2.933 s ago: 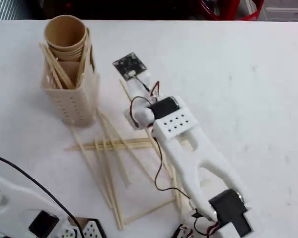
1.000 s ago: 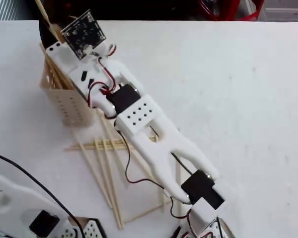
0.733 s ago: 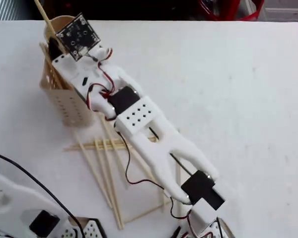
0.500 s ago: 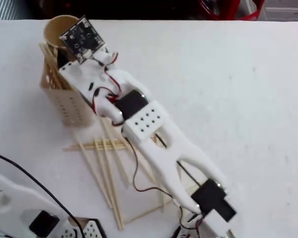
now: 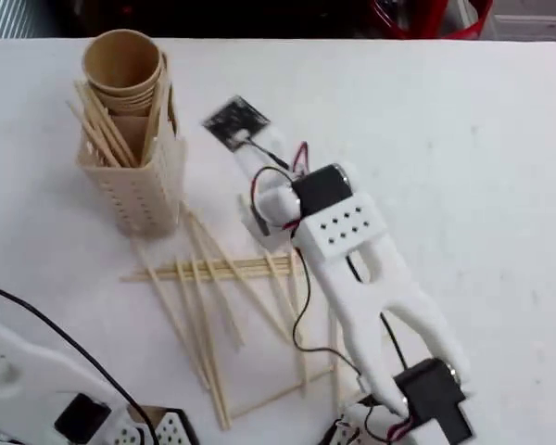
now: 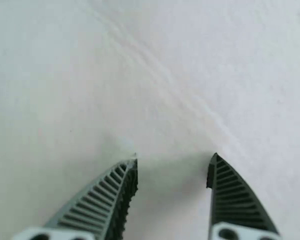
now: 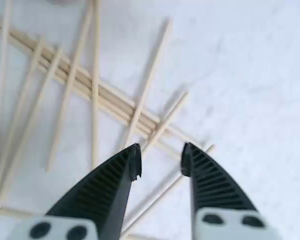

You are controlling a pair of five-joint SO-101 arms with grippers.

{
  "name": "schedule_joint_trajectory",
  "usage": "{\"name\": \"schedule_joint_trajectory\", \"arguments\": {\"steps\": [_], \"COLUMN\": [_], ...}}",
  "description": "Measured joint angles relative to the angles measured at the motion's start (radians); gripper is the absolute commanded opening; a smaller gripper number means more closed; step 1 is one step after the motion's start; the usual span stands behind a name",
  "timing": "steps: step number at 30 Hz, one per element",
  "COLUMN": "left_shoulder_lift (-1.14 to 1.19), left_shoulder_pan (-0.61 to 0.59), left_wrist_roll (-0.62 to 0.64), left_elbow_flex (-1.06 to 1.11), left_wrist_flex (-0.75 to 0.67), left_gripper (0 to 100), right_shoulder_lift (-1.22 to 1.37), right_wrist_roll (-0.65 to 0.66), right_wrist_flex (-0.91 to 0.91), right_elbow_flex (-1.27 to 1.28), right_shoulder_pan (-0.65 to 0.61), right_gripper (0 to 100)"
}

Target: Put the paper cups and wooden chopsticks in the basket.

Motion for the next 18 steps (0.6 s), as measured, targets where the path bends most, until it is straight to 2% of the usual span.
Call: {"name": "schedule_joint_trajectory", "arguments": {"steps": [3,13,15,18], "left_shoulder_lift": [0.008,0.008,0.008,0.008], "left_shoulder_pan": [0.000,0.000,0.000,0.000], "left_wrist_roll": [0.000,0.000,0.000,0.000], "left_elbow_flex": [-0.002,0.011,0.011,0.011], "left_wrist_flex": [0.000,-0.040,-0.041,-0.041], "left_gripper": [24,24,24,24], "right_shoulder_lift": [0.071,0.264,0.305,0.327], "right_wrist_roll": [0.008,0.008,0.008,0.008], "right_wrist_flex": [-0.023,-0.313,-0.356,-0.371], "right_elbow_flex": [0.117,0.353,0.359,0.358], "right_shoulder_pan": [0.006,-0.038,-0.037,-0.037], "right_gripper": [23.2,23.1,20.5,11.2]}}
